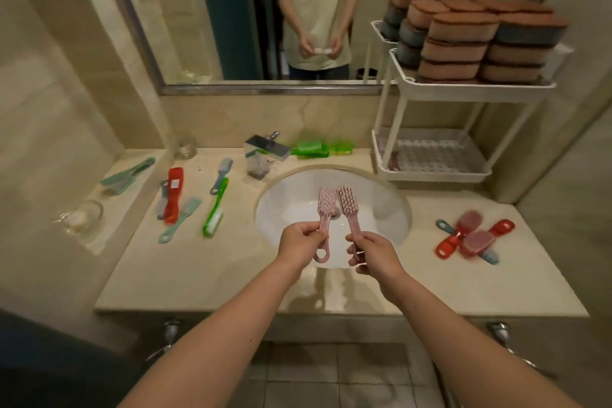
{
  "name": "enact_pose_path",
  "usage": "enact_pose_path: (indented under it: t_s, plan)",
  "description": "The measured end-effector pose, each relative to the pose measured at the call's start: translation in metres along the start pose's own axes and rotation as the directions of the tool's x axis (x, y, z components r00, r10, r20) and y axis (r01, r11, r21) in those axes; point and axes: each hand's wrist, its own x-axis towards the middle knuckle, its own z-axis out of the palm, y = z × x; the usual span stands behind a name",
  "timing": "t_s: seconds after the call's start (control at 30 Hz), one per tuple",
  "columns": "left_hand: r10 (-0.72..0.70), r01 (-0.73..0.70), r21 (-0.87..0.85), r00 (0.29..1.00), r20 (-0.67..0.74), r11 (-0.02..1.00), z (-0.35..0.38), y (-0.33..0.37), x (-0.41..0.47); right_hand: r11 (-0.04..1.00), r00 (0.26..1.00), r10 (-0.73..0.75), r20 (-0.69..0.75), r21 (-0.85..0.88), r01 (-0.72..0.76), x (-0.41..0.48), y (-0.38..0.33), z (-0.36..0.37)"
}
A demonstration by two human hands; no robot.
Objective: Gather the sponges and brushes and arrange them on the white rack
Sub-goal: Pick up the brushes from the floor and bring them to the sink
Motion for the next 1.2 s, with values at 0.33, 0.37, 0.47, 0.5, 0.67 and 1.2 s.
enact_pose_path:
  t_s: [0.33, 0.37, 0.47, 0.5, 0.67, 1.2]
  plan:
    - [-0.003, -0.006, 0.049, 0.984, 0.176, 0.999, 0.065, 0.027, 0.038, 0.996, 0.973, 0.027, -0.231, 0.095, -0.005, 0.024, -0.007, -0.058]
    - [0.003, -0.016, 0.065, 0.980, 0.198, 0.998, 0.074, 0.031, 0.043, 0.995, 0.970, 0.020, -0.243, 0.098, 0.004, 0.030, -0.009, -0.066]
    - [0.014, -0.042, 0.108, 0.969, 0.245, 0.993, 0.104, 0.041, 0.061, 0.994, 0.966, -0.003, -0.257, 0.101, 0.030, 0.052, -0.017, -0.090]
    - [0.018, -0.047, 0.112, 0.968, 0.249, 0.993, 0.115, 0.044, 0.068, 0.995, 0.966, -0.012, -0.257, 0.097, 0.038, 0.060, -0.021, -0.099]
    - [0.025, -0.051, 0.106, 0.971, 0.238, 0.993, 0.172, 0.064, 0.107, 0.998, 0.962, -0.044, -0.270, 0.031, 0.055, 0.109, -0.042, -0.152]
    - [-0.124, 0.075, 0.322, 0.983, 0.136, 0.944, 0.278, 0.099, 0.242, 0.972, 0.992, 0.006, -0.129, -0.230, -0.036, 0.257, -0.103, -0.243]
